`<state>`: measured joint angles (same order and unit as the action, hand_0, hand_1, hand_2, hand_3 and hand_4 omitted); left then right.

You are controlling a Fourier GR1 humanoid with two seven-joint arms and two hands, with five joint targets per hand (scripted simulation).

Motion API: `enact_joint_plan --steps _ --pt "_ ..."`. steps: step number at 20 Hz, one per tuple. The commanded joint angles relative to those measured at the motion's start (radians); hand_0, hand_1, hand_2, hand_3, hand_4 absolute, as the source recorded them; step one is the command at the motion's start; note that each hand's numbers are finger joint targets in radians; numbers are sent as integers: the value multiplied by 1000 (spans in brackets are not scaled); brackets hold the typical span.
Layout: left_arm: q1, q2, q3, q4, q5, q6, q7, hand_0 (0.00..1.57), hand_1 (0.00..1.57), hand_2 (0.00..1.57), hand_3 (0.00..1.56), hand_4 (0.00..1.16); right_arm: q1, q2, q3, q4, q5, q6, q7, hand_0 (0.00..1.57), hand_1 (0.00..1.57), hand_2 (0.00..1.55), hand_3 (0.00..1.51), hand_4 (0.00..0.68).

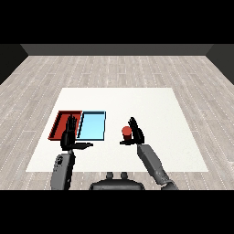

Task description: Pick the red can and put it in the red box

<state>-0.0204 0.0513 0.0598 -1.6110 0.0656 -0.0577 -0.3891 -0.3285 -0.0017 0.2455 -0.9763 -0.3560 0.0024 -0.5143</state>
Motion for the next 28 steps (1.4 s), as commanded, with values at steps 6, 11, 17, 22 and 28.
enact_joint_plan --steps 6,11,17,22,28 --pt "-50 -13 5 124 -23 9 -70 0 0 0 0 0 -42 2 -15 38 45 -94 76 0 0 0 0 0" --pt "13 -9 -4 23 -31 20 -38 0 0 0 0 0 -146 1 -34 98 58 -246 159 1571 1571 1528 1478 591" --pt "68 -1 -17 -51 -21 -2 -9 0 0 0 0 0 -110 1 -29 151 94 -244 144 1571 1571 1486 1433 568" --pt "-40 6 16 11 5 8 28 0 0 0 0 0 -15 -9 10 -27 127 -298 239 1571 1571 1488 1433 575" --pt "-47 1 4 75 -34 11 -49 0 0 0 0 0 24 1 1 -26 140 -280 192 1571 1571 1486 1427 582"
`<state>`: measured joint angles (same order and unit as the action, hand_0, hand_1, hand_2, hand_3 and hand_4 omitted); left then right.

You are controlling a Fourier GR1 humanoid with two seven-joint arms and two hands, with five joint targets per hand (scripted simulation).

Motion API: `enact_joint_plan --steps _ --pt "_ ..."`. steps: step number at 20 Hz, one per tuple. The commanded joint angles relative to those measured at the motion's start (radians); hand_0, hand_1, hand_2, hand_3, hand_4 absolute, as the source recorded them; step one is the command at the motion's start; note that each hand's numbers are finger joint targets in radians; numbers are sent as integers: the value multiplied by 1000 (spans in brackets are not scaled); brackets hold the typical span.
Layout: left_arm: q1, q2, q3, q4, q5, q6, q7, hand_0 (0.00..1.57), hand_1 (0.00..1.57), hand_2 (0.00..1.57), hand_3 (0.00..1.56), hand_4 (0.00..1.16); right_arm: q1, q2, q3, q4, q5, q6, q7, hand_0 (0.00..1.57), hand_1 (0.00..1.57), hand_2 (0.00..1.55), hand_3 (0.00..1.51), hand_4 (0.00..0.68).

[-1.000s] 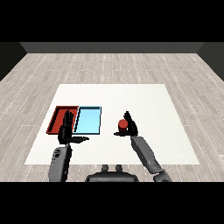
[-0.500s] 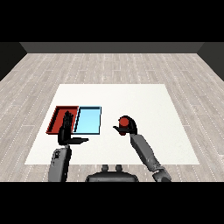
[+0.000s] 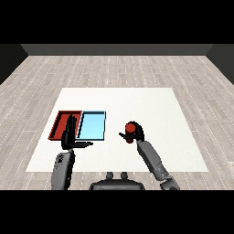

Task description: Pick the red can and put it in the red box

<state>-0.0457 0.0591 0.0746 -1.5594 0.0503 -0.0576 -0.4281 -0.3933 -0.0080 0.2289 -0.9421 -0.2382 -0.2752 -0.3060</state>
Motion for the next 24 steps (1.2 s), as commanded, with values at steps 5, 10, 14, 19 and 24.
enact_joint_plan --steps 5,10,14,19,24 --pt "54 -40 -57 -16 -49 23 -47 0 0 0 0 0 18 8 -30 -56 48 4 -13 1571 1571 1480 1407 589" --pt "20 -21 -34 -21 -41 28 -18 0 0 0 0 0 37 -34 -19 -281 98 -39 101 1571 1571 1481 1402 619" --pt "8 -1 -42 8 -29 -25 -43 0 0 0 0 0 63 -35 -12 -421 128 -80 156 1571 1571 1473 1401 595" --pt "-2 -22 -89 -76 -8 -35 75 0 0 0 0 0 46 -91 -31 -571 152 -67 231 1538 1538 1458 1401 608" --pt "-11 -58 -181 -109 -16 -42 152 0 0 0 0 0 120 -72 -22 -688 165 -67 197 1561 1561 1460 1408 602"
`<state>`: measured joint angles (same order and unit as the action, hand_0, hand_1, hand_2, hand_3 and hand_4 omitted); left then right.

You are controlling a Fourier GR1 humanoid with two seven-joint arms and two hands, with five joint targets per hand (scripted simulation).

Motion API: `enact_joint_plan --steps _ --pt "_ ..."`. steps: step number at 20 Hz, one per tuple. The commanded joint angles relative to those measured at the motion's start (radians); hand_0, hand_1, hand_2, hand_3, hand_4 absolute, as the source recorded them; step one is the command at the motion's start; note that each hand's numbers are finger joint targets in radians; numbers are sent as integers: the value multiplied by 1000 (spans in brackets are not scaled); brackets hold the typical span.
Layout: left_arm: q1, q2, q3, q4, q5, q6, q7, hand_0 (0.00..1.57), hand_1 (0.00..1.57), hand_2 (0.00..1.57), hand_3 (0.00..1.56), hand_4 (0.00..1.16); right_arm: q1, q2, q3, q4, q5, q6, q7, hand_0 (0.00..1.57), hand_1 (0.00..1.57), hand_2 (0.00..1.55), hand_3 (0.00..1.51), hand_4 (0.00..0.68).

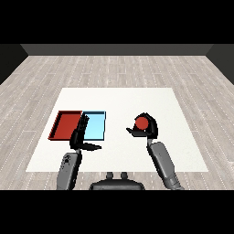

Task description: Pick the red can and put it in the red box

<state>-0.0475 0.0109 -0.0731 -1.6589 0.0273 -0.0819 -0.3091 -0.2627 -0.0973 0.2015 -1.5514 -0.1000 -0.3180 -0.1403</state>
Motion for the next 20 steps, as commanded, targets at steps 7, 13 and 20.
enact_joint_plan --steps 7,13,20 --pt "-41 -11 -93 -45 -19 9 119 0 0 0 0 0 -101 96 81 -27 96 -118 55 1557 1557 1457 1409 598" --pt "-88 -11 -213 -29 -9 81 170 0 0 0 0 0 -151 97 93 -80 104 -138 75 1571 1571 1472 1417 653" --pt "-86 -11 -272 -39 22 110 221 0 0 0 0 0 -114 97 79 -35 73 -97 -42 1571 1571 1483 1424 647"
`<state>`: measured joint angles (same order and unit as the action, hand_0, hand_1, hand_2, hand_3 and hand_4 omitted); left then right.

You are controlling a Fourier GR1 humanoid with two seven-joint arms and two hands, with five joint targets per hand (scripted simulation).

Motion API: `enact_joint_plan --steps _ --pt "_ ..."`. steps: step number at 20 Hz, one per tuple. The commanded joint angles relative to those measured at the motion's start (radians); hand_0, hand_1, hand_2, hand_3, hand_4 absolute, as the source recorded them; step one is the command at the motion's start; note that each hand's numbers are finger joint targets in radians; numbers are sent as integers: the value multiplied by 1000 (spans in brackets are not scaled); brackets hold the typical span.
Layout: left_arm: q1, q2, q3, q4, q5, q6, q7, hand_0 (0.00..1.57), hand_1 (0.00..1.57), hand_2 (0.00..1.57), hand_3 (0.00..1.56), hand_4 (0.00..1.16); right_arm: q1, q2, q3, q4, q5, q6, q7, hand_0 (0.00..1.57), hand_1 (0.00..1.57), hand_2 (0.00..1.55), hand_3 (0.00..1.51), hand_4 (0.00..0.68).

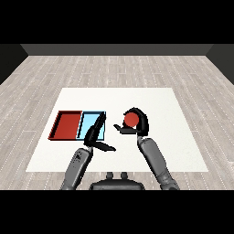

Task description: Pick the red can and put it in the red box

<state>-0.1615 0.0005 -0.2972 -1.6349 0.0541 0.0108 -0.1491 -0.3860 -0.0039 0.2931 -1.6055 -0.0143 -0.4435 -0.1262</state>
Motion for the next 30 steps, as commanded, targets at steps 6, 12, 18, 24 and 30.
enact_joint_plan --steps 6,12,18,24,30 --pt "-34 -1 -143 130 55 91 -29 0 0 0 0 0 12 4 49 2 16 -17 -26 1571 1571 1476 1412 655" --pt "-124 -1 -122 237 135 105 -18 0 0 0 0 0 -23 4 83 68 -27 -48 -80 1571 1571 1482 1418 654" --pt "-178 -1 -204 253 196 146 -18 0 0 0 0 0 26 4 96 -47 -7 -32 -23 1571 1571 1476 1412 633" --pt "-213 -1 -146 306 203 114 -7 0 0 0 0 0 -2 4 174 -10 -27 -88 -55 1571 1571 1479 1412 629" --pt "-235 0 -323 351 284 242 -115 0 0 0 0 0 -83 3 155 1 -35 -103 -15 1571 1571 1478 1408 657"
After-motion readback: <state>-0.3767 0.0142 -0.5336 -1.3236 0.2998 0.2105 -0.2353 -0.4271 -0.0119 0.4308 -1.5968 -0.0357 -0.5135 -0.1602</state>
